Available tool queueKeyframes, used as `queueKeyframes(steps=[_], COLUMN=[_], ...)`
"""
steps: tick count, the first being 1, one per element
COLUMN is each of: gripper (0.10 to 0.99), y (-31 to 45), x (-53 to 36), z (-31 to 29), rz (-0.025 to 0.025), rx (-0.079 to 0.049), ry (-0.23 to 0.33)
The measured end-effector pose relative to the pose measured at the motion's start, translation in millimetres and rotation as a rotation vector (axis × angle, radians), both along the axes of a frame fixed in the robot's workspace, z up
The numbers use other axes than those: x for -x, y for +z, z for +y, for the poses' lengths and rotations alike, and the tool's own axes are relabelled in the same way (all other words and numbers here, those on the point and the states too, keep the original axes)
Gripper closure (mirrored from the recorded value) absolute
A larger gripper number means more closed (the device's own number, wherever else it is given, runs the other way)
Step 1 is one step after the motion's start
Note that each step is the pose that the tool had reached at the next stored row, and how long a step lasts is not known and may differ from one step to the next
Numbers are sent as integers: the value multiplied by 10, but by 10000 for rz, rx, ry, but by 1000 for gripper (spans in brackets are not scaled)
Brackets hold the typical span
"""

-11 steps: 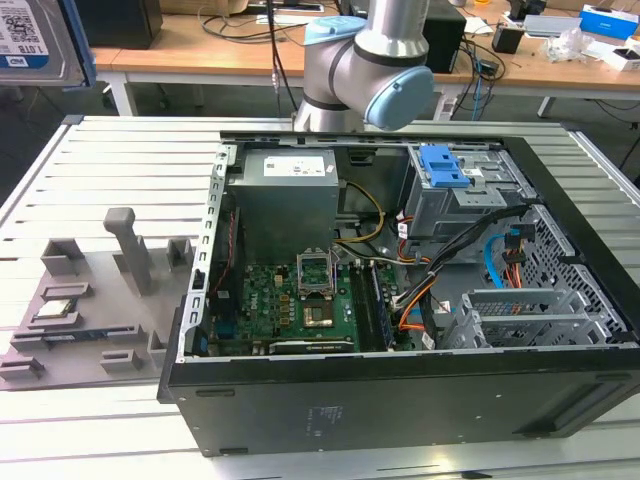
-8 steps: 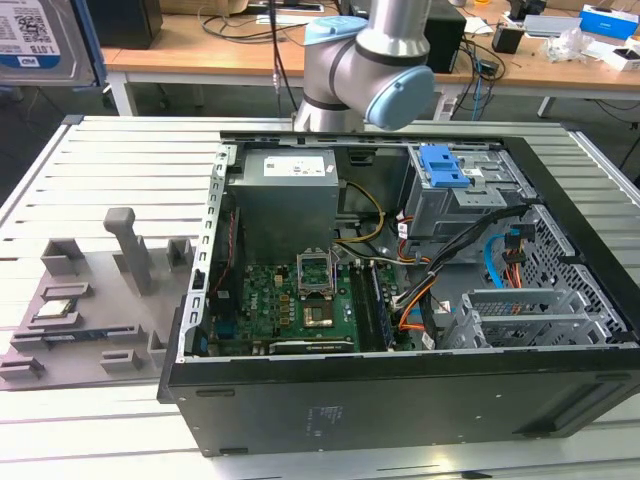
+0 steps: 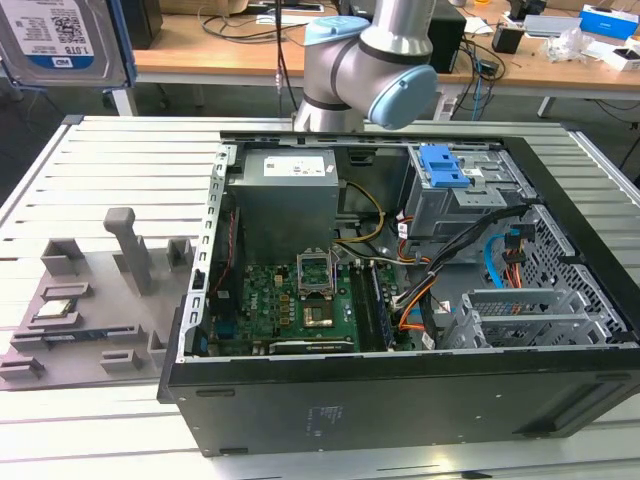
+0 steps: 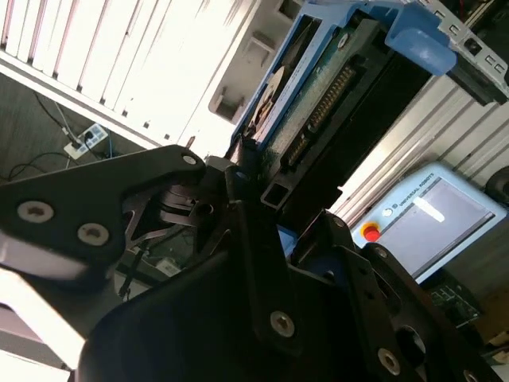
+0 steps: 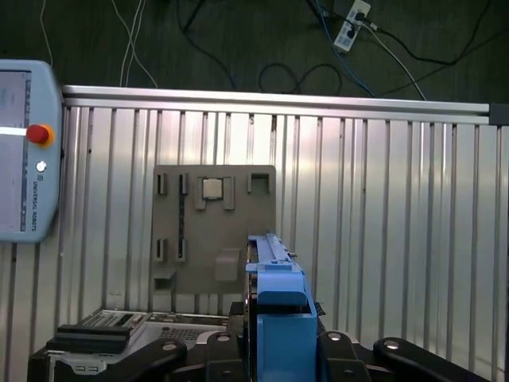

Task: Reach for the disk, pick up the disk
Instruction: 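Pick up the disk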

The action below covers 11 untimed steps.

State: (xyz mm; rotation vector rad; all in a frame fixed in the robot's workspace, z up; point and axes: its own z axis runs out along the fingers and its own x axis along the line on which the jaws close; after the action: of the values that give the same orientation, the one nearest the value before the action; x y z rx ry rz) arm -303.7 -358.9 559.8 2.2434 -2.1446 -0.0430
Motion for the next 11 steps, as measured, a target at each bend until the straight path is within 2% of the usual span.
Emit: queueKeyframes(steps=[2,4,6,11], gripper=[722,722,722,722], y=[0,0,0,0], x=[-73,-196,-260,-501], z=[3,7,9,17], rz=[0,1,1,1], rx=[4,10,14,26], ry=[-2,-1,0,0])
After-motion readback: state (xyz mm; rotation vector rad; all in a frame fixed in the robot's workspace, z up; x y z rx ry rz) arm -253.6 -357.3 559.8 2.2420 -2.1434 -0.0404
